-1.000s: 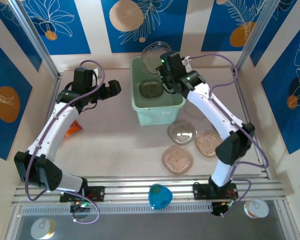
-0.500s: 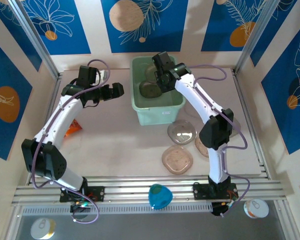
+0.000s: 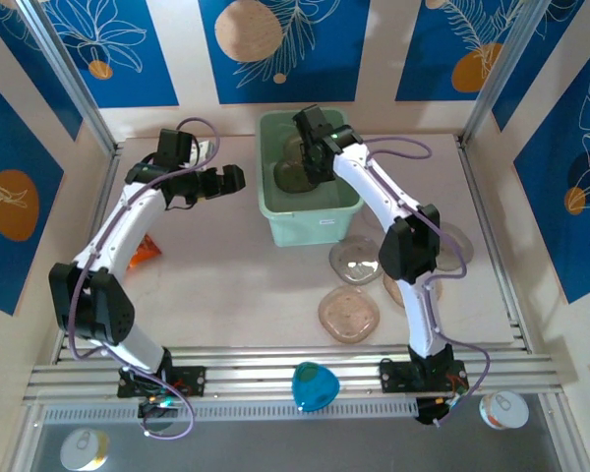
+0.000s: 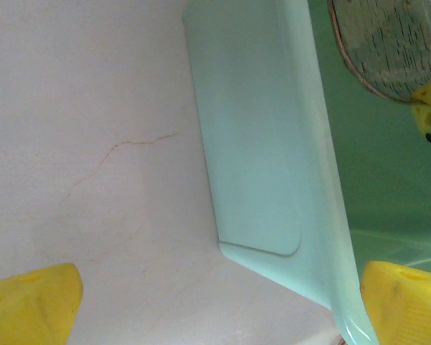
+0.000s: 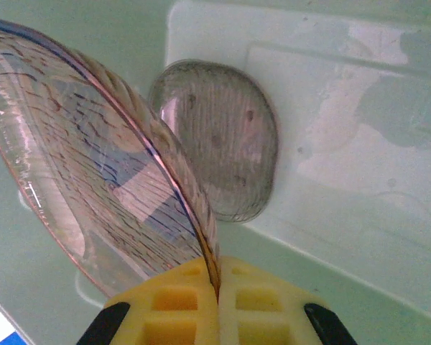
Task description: Place the plates into the plastic bin on the countertop
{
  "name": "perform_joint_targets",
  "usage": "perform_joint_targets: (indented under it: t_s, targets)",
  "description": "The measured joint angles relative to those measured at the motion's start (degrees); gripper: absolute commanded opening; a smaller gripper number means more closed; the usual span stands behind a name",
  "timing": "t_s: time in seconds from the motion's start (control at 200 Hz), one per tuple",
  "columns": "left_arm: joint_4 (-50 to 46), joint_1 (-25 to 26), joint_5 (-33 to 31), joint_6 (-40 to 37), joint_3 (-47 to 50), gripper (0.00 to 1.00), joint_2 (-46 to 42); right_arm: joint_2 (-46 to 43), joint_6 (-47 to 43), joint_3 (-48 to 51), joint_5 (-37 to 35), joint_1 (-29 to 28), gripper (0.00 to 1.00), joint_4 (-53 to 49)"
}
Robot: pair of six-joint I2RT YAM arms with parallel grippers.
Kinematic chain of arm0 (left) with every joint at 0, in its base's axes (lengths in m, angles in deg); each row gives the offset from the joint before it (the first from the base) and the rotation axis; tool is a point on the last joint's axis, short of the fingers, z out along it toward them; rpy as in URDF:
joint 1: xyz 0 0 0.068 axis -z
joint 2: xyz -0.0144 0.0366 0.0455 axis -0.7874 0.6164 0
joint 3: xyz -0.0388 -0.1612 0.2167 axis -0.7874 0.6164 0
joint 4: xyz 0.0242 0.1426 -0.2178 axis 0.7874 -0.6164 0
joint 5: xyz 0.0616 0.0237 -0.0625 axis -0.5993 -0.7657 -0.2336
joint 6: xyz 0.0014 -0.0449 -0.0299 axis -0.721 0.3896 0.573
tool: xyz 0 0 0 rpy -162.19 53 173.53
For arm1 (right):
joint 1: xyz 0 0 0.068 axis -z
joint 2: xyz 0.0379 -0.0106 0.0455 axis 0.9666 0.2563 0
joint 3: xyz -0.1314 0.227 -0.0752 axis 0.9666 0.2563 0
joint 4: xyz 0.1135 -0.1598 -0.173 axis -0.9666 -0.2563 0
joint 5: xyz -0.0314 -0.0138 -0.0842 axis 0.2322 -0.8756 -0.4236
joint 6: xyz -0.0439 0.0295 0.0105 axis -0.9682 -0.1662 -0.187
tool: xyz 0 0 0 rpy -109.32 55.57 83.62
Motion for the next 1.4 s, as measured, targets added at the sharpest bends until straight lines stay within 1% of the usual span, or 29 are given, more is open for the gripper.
perform_joint_targets:
  t_s: [0.095,0.175,0.355,0.625,0.75,1.1,1.36,1.4]
  targets:
    - [0.20,-0.28,0.61,0.00,-0.48,0.99,1.81,3.65,0.61,-5.07,0.98,0.09,0.00,-0.63]
    - [0.22,-0.55,1.31,-0.07,-0.70,0.99,2.97,5.57,1.31,-6.88,1.75,0.07,0.00,-0.76]
    - [0.00,-1.22,2.54,-1.36,-1.77,0.99,4.37,7.82,3.06,-7.13,2.45,-0.13,0.00,-1.18]
    - [-0.04,-2.01,3.85,-1.95,-1.77,0.99,4.46,10.16,4.22,-7.17,1.14,-0.44,0.00,-1.22]
    - [-0.04,-2.16,4.24,-2.64,-1.73,0.99,4.46,11.78,4.24,-8.28,-0.28,-0.48,0.00,-0.61]
    - [-0.20,-2.54,4.87,-3.02,-1.31,0.99,4.46,17.22,4.17,-11.41,-1.33,-0.48,0.00,1.29]
    - [-0.26,-2.56,4.90,-2.99,-0.42,0.99,4.46,18.51,3.50,-11.43,-1.62,-0.48,0.00,1.29]
    - [-0.28,-2.56,4.90,-2.99,-0.33,0.99,4.46,18.56,3.37,-11.45,-1.75,-0.48,0.01,1.33]
